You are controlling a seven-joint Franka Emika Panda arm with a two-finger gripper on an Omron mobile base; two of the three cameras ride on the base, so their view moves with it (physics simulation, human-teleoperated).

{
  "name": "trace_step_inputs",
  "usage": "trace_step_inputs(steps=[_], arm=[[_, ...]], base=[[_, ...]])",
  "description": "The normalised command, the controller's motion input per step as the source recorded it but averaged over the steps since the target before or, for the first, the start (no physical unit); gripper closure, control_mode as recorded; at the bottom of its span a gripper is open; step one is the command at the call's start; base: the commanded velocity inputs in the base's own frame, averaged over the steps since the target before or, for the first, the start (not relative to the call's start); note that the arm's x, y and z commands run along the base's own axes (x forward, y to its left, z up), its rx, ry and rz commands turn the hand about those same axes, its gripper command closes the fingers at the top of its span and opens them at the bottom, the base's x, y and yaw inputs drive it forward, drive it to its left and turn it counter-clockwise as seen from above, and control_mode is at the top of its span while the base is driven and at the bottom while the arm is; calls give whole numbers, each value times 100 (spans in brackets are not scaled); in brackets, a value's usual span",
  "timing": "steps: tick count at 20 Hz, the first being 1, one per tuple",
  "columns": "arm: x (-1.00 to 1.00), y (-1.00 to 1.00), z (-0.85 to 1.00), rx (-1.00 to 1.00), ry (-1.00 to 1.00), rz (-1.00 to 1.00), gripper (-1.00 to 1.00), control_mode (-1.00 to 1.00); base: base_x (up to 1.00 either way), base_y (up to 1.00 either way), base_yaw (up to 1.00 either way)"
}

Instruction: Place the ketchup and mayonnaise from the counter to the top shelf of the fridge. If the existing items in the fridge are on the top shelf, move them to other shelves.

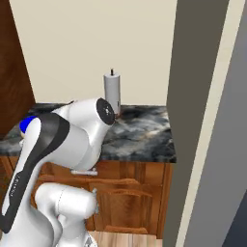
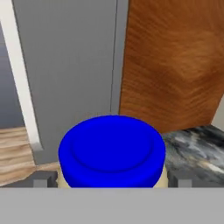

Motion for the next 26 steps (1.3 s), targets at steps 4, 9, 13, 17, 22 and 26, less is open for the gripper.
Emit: trace_step_inputs(steps=[4, 9, 13, 17, 22, 26], arm=[[0, 0, 0, 0, 0, 0, 100, 100], [0, 0, 0, 0, 0, 0, 100, 100], [0, 0, 0, 0, 0, 0, 100, 100], [0, 0, 0, 0, 0, 0, 100, 100], [0, 0, 0, 0, 0, 0, 100, 100], [0, 0, 0, 0, 0, 0, 100, 100]], base=[[-100, -61, 0], [-100, 2, 9], [-100, 71, 24], [-100, 100, 27], [-100, 100, 25], [-39, 100, 10]])
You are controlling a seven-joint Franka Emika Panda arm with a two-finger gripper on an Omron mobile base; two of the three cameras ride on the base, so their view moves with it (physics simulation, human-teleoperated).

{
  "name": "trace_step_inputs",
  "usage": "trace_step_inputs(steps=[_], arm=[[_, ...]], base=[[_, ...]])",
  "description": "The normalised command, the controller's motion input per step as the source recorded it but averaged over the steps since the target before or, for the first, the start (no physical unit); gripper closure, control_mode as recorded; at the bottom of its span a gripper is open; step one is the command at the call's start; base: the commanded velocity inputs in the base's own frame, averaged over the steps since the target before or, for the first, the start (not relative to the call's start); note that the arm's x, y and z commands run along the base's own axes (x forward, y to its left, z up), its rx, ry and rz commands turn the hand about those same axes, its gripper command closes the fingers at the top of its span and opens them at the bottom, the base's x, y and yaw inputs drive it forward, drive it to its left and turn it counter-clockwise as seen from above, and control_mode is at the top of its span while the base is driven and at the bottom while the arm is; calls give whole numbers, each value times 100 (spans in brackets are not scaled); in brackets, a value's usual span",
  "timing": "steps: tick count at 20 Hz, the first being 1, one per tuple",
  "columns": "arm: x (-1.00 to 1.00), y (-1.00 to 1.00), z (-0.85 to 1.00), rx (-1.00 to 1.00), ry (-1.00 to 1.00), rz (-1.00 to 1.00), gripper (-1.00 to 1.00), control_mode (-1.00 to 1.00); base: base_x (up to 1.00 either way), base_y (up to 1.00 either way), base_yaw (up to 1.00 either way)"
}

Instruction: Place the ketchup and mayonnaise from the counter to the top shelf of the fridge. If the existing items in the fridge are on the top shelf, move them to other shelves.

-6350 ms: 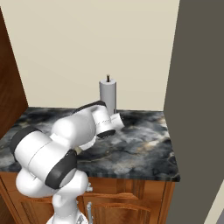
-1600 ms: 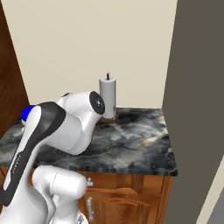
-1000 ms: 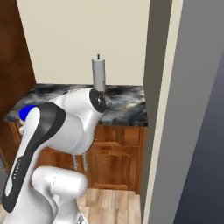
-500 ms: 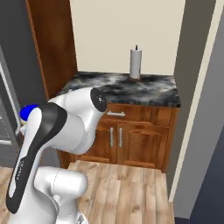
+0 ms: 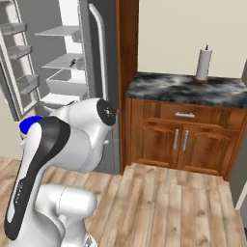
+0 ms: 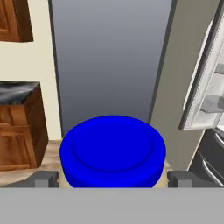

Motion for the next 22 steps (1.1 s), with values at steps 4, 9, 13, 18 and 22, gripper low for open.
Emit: trace_step_inputs(steps=[4, 9, 13, 18, 22], arm=[[0, 0, 0, 0, 0, 0, 100, 100], [0, 0, 0, 0, 0, 0, 100, 100], [0, 0, 0, 0, 0, 0, 100, 100], [0, 0, 0, 0, 0, 0, 100, 100], [0, 0, 0, 0, 0, 0, 100, 100]], base=[[4, 100, 0], [68, 100, -6], [97, 94, -8], [100, 19, -1], [100, 4, 0]])
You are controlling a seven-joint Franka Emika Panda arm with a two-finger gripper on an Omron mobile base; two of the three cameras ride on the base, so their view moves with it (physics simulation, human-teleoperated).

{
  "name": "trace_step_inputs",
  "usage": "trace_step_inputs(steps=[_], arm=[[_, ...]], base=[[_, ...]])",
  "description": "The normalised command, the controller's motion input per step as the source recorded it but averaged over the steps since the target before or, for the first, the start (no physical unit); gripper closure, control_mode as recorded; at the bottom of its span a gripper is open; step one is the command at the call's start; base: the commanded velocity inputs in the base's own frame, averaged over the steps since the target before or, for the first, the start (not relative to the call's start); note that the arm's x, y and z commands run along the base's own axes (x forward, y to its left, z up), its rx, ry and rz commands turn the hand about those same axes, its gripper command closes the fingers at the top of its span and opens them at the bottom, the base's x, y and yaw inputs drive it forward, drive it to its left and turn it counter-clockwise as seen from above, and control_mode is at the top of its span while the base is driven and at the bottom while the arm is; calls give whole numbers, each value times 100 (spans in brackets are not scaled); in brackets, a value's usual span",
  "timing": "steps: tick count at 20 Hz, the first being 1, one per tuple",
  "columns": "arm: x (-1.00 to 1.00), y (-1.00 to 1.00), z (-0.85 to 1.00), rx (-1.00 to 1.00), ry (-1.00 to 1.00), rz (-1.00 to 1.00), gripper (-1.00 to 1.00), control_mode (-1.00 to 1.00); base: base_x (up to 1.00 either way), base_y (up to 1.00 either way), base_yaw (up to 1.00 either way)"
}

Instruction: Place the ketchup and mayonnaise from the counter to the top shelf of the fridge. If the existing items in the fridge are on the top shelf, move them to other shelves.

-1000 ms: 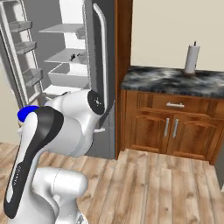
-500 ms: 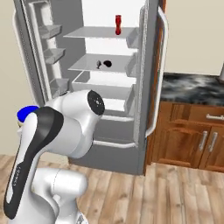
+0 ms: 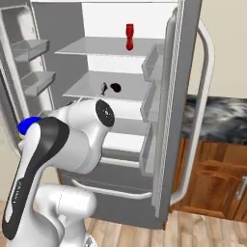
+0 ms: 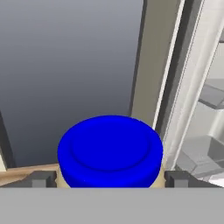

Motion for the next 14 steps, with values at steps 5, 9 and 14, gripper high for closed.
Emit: trace_step_inputs(steps=[5, 9, 14], arm=[[0, 0, 0, 0, 0, 0, 100, 100], [0, 0, 0, 0, 0, 0, 100, 100], [0, 0, 0, 0, 0, 0, 100, 100]], base=[[89, 27, -4], [73, 49, -8], [62, 27, -5]])
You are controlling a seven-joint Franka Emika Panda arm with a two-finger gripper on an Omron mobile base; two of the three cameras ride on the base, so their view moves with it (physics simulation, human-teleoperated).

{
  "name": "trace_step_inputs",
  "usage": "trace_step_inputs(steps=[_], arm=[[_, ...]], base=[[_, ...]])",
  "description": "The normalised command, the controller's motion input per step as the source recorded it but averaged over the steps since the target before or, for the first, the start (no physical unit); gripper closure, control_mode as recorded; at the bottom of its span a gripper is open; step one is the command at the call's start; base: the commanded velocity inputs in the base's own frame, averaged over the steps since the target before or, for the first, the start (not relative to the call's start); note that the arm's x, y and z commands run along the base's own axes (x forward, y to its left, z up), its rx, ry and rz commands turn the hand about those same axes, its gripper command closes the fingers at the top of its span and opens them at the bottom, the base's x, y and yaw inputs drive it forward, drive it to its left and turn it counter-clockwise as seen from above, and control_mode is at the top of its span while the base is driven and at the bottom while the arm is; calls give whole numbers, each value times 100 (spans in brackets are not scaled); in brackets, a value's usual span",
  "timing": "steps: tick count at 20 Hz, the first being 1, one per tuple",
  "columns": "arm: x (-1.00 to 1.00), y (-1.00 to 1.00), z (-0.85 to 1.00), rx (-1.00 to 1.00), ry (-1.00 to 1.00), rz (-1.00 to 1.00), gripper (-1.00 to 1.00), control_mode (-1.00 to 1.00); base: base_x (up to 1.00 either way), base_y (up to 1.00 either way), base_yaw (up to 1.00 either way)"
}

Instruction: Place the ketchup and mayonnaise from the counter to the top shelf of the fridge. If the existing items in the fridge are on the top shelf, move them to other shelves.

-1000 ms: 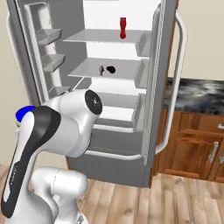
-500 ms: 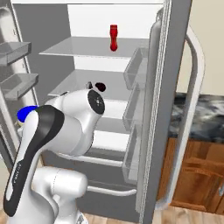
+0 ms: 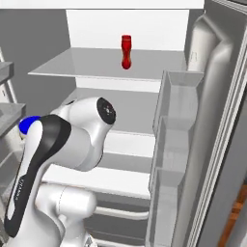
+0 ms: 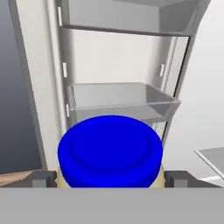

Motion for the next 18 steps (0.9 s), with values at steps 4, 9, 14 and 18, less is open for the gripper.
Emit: trace_step_inputs(steps=[4, 9, 14, 18], arm=[[12, 7, 11, 0, 0, -6, 100, -100], [33, 50, 69, 0, 0, -42, 100, -100], [6, 20, 80, 11, 0, -53, 100, -100], [40, -7, 73, 16, 0, -44, 100, -100]], base=[[38, 15, -9], [0, 0, 0], [0, 0, 0], [0, 0, 0]])
